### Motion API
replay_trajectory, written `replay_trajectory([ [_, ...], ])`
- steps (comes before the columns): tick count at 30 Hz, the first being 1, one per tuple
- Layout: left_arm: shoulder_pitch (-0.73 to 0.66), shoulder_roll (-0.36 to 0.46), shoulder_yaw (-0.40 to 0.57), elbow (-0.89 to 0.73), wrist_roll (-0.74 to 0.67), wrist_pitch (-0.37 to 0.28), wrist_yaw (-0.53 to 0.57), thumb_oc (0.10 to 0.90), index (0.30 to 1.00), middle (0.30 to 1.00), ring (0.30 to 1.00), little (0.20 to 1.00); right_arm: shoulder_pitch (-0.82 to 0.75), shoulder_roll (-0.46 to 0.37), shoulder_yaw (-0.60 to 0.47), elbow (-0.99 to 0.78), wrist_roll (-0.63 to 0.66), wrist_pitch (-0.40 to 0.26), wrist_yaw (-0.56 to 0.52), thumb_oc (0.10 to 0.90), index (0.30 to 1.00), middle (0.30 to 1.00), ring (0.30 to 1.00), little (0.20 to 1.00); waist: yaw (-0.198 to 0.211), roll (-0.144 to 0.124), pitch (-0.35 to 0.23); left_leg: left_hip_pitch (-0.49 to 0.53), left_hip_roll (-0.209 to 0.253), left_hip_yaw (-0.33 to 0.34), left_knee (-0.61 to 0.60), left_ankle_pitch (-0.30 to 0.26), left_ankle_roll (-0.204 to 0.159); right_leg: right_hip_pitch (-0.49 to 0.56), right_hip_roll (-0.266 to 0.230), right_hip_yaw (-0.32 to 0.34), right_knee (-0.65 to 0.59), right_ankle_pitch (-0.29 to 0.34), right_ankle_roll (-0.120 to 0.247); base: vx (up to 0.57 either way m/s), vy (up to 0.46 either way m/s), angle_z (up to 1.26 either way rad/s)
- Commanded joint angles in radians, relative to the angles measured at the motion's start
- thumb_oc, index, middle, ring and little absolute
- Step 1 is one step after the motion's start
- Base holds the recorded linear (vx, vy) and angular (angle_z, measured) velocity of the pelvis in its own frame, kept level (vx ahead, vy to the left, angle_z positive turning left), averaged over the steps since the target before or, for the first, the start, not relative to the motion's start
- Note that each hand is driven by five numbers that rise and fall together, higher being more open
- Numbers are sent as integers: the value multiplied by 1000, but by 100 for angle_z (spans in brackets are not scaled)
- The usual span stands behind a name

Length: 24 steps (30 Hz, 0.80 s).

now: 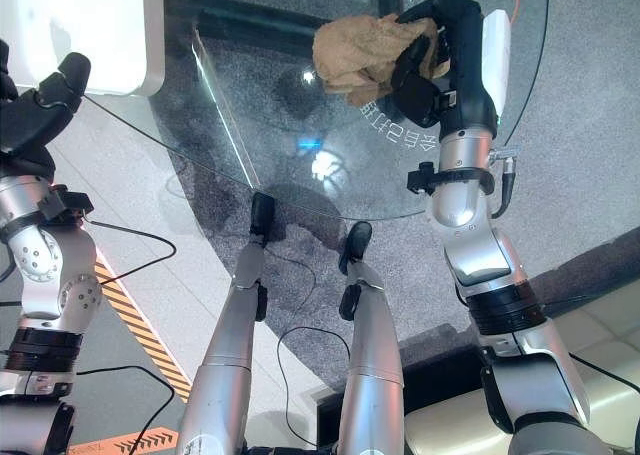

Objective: Wipe the table with a cloth and put it in the basket.

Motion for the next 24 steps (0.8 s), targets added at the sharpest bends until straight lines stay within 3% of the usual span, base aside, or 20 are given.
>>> replay_trajectory([
  [1, -18, 0, 52, -115, 81, -61, -60, 800, 900, 900, 900, 900, -40, 0, -66, -215, -10, -171, 10, 100, 300, 300, 300, 200, -6, 11, -22, 48, -82, 103, 107, -142, 90, 90, 95, 2, -184, 129, 17, 0, 0, 0],
  [11, -43, -5, -39, -177, 103, 2, -212, 800, 900, 900, 900, 900, -38, 17, -67, -277, 56, -203, 61, 100, 300, 300, 300, 200, -16, 18, -22, 58, -84, 111, 100, -133, 91, 93, 90, 5, -188, 140, 22, 0, 0, 0],
  [24, -81, -19, -102, -184, 95, 21, -253, 800, 900, 900, 900, 900, -51, 35, -82, -331, 166, -255, 91, 100, 300, 300, 300, 200, -33, 12, -22, 76, -83, 117, 94, -128, 92, 104, 91, 13, -200, 155, 26, 0, 0, 0],
])
